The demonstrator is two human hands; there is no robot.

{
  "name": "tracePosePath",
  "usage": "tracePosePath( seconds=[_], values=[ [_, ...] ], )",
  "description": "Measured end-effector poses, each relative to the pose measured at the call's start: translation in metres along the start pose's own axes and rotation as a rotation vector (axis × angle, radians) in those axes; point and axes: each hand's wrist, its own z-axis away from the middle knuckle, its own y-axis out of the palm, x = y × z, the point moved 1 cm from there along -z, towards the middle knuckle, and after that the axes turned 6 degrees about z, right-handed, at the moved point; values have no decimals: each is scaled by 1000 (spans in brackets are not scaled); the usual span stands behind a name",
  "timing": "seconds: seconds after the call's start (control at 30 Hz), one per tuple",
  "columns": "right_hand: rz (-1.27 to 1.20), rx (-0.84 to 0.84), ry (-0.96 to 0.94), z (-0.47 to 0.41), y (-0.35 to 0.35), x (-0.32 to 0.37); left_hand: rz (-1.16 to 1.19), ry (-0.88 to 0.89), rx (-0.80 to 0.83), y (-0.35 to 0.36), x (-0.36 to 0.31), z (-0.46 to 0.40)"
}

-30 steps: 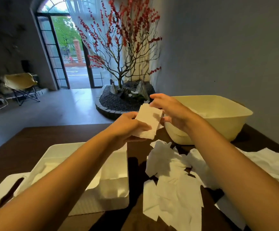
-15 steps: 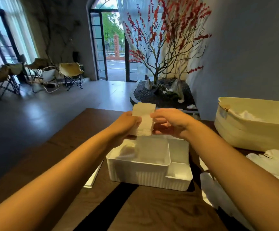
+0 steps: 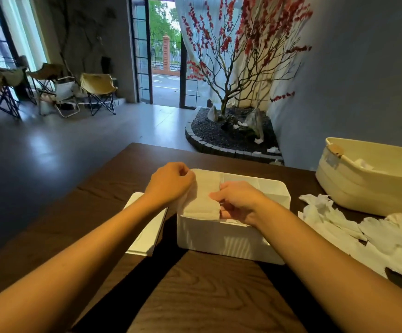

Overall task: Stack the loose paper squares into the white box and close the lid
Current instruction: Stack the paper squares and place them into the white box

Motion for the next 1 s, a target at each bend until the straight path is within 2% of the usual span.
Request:
tracePosePath(
  seconds=[0.13, 0.2, 0.27, 0.4, 0.53, 0.6, 0.7, 0.77, 0.87, 1.0],
  values=[
    [214, -124, 19, 2, 4, -2, 0, 28, -73, 8, 12, 2],
    [463, -205, -25, 4, 3, -1, 51, -14, -17, 12, 16, 2],
    [618, -212, -65, 9, 3, 0, 77, -53, 53, 13, 19, 4],
    [572, -138, -135, 12, 4, -1, 118, -76, 165, 12, 22, 4],
    [653, -123, -177, 11, 8, -1, 107, -60, 175, 10, 24, 4],
    [763, -170, -222, 11, 5, -1, 114, -55, 179, 10, 25, 4],
    [962, -313, -465, 10, 0, 1, 129, -61, 199, 10, 26, 2],
    [1017, -204, -589, 9, 0, 2, 137, -70, 205, 11, 27, 1],
    [1169, 27, -583, 7, 2, -2, 154, -71, 196, 13, 28, 2],
    [1245, 73, -512, 0, 1, -1, 134, -48, 179, 14, 29, 2]
  ],
)
